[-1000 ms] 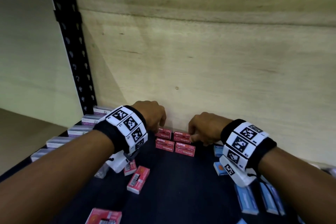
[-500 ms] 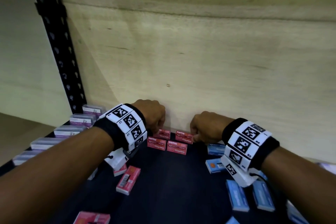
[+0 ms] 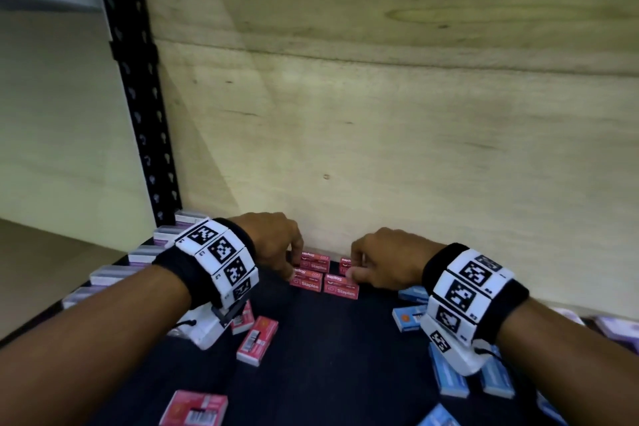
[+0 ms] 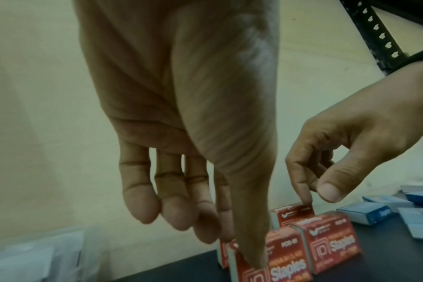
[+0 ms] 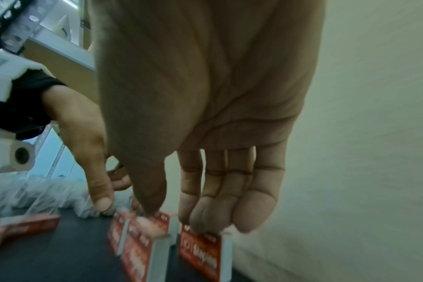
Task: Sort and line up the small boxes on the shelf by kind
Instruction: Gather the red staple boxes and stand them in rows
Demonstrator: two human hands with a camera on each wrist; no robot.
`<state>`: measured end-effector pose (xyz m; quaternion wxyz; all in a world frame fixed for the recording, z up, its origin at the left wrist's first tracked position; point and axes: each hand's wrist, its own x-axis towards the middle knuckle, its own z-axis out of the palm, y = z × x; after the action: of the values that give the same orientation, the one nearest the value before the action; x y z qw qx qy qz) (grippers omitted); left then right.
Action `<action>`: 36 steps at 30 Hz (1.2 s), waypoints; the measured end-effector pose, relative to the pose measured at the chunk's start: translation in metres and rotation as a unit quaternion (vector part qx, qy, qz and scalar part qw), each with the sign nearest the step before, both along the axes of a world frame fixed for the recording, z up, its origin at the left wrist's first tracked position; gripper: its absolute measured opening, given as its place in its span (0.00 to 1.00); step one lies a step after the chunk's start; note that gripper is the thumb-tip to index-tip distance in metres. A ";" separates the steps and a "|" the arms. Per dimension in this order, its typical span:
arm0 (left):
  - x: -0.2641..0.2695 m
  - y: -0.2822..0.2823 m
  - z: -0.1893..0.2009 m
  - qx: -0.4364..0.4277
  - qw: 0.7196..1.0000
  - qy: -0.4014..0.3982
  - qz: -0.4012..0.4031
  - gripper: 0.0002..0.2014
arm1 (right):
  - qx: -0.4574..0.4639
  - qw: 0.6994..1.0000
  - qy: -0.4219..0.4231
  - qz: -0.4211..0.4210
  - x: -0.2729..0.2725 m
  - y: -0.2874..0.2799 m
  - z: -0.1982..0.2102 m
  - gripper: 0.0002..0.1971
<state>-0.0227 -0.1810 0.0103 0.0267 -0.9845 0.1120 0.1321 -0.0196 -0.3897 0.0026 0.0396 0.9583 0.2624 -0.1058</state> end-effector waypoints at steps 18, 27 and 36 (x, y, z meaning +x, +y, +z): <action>-0.007 -0.011 0.003 -0.008 0.999 -0.047 -0.017 0.14 | -0.006 0.999 -0.040 0.004 -0.007 -0.010 -0.006 0.18; -0.046 0.050 0.016 0.031 0.999 0.004 0.043 0.16 | 0.042 0.991 0.054 0.112 -0.038 0.042 -0.006 0.15; -0.064 0.061 0.001 0.051 0.997 0.049 0.030 0.25 | 0.033 0.956 0.039 0.289 -0.057 0.081 -0.016 0.25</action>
<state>-0.0862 -0.1196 0.0115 0.0673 -0.9772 0.0771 0.1861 -0.0767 -0.3087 -0.0129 0.0261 0.8374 0.5329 -0.1187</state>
